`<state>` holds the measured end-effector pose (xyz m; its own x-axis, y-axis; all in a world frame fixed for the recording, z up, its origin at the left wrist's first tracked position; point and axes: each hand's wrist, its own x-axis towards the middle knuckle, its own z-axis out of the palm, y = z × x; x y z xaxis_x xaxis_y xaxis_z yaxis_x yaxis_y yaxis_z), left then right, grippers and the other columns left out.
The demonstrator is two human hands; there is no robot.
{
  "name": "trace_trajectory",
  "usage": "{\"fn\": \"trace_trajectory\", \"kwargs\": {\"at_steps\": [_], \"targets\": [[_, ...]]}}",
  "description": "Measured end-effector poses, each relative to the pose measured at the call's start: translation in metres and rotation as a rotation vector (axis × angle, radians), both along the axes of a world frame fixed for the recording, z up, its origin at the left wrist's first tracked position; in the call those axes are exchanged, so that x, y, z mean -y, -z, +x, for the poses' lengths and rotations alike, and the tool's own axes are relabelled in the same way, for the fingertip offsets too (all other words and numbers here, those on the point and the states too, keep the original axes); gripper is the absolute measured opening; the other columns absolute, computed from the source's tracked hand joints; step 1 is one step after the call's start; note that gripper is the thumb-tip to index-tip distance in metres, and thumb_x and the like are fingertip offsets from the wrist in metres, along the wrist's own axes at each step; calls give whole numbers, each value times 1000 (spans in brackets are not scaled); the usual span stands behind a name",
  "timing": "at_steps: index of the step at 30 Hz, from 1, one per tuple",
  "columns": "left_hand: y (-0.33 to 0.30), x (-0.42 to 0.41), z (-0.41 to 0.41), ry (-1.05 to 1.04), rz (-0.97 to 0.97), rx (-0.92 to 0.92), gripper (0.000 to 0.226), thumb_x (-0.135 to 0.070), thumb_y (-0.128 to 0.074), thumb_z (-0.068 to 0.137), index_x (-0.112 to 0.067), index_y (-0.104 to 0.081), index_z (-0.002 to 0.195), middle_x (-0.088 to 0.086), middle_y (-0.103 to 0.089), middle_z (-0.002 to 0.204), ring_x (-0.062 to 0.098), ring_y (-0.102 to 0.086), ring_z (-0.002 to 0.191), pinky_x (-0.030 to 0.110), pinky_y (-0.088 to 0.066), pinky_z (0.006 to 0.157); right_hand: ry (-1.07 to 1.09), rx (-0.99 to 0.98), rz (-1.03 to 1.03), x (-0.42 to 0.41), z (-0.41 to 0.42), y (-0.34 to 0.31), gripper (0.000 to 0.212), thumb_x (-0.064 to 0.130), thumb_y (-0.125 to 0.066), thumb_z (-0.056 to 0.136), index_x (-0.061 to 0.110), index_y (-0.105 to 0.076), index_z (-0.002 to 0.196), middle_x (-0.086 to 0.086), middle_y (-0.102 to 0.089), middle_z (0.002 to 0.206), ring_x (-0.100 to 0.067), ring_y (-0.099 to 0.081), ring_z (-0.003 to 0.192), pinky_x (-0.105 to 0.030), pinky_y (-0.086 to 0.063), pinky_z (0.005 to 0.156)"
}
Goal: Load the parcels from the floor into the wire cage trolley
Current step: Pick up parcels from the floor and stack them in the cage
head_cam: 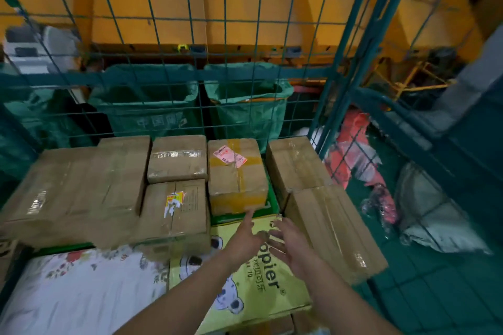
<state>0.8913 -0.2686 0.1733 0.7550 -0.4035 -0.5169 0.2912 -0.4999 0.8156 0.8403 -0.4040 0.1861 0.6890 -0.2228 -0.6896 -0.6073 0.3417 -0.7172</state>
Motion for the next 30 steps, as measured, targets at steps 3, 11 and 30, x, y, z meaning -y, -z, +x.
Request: {"fn": "trace_trajectory", "kwargs": {"at_steps": [3,11,30], "targets": [[-26,7,-32,-46,-43,-15,80,-36,-58,103,-38,-5,163,5,-35,160,14,-58,107,20,-49,65,20,42,-2,2,-34,-31,53,35,-53,106,21,-37,155,-4,-63,122,-21,-67,104,-32,-56,79],[-76,48,-166,5,-92,-58,57,-38,-50,106,-26,-26,156,4,-60,134,24,-64,110,38,-53,91,310,148,145,21,-190,-66,46,43,-54,103,6,-62,129,-10,-78,85,-31,-68,106,-45,-52,104],[-54,48,-582,418,-248,-239,58,-43,-54,104,-27,-31,155,1,-57,134,18,-63,103,32,-53,85,1045,194,47,-54,-677,-40,46,35,-58,103,17,-51,145,-8,-62,136,-26,-61,120,-40,-52,98]]}}
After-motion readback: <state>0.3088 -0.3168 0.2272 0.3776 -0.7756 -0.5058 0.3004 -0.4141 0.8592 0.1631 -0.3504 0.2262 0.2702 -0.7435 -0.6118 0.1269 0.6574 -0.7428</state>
